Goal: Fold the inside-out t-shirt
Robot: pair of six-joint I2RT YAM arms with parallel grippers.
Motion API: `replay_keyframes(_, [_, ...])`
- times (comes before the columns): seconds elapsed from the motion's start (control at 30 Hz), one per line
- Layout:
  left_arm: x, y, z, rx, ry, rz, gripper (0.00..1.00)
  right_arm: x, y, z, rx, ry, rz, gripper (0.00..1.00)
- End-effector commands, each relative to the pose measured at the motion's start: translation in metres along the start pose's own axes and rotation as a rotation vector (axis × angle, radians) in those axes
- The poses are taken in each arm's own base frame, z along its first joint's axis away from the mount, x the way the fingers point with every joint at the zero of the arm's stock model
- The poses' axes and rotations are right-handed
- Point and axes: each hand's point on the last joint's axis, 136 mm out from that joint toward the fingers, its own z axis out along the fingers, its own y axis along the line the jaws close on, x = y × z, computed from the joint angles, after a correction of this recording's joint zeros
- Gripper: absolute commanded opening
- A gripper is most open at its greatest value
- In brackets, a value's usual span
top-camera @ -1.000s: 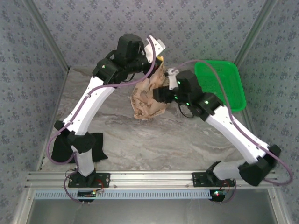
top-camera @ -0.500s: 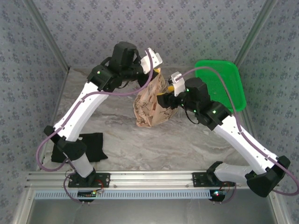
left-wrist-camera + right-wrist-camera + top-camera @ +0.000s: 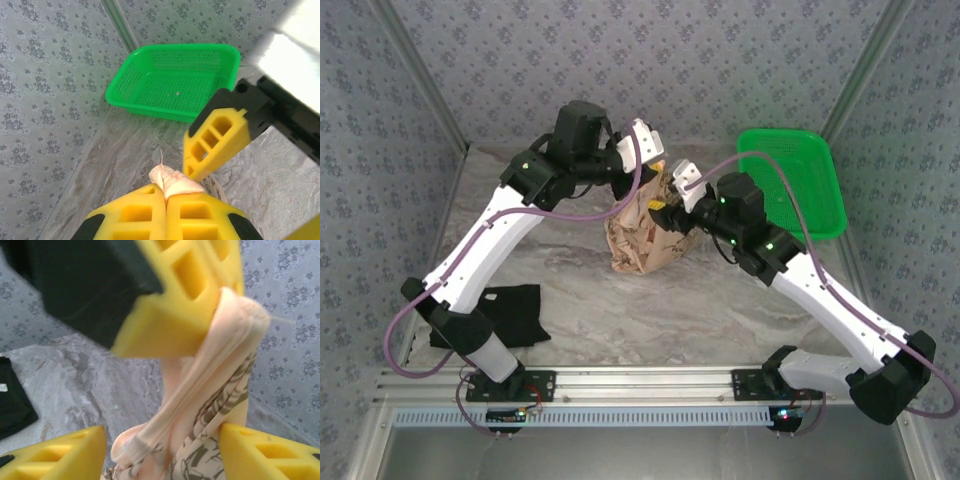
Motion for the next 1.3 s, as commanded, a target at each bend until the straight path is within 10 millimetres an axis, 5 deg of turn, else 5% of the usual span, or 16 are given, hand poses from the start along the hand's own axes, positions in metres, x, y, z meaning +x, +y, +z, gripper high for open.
replay_keyframes(0.0, [-0.007, -0.010, -0.004, 0.031, -0.034, 0.011, 0.00, -0.023, -0.014, 0.005, 0.070, -0.077, 0.016, 0.57])
replay_keyframes(0.17, [0.009, -0.012, 0.007, 0.036, 0.010, -0.008, 0.00, -0.022, -0.011, 0.011, 0.042, -0.075, 0.049, 0.45])
replay_keyframes(0.33, [0.021, -0.012, 0.013, 0.028, 0.047, -0.049, 0.01, -0.006, -0.023, 0.012, 0.092, -0.022, 0.082, 0.08])
replay_keyframes(0.4, [0.022, -0.014, 0.010, 0.031, 0.040, -0.061, 0.08, 0.003, -0.028, 0.012, 0.096, -0.005, 0.114, 0.04])
replay_keyframes(0.6, [0.042, -0.008, -0.005, -0.058, 0.001, -0.195, 0.51, 0.011, -0.037, 0.014, 0.114, -0.002, 0.174, 0.00])
replay_keyframes(0.73, [0.091, 0.005, -0.014, -0.166, -0.077, -0.505, 0.84, 0.010, -0.043, 0.015, 0.118, 0.005, 0.201, 0.00])
replay_keyframes(0.9, [0.156, 0.005, 0.008, -0.184, -0.081, -0.886, 0.99, 0.003, -0.041, 0.012, 0.087, 0.007, 0.201, 0.00])
replay_keyframes(1.07, [0.185, 0.010, 0.045, -0.162, 0.023, -1.126, 0.99, -0.002, -0.032, 0.010, 0.056, -0.003, 0.199, 0.00])
replay_keyframes(1.27, [0.212, -0.007, 0.072, -0.094, 0.079, -1.283, 0.74, 0.006, -0.038, 0.008, 0.101, 0.020, 0.213, 0.00])
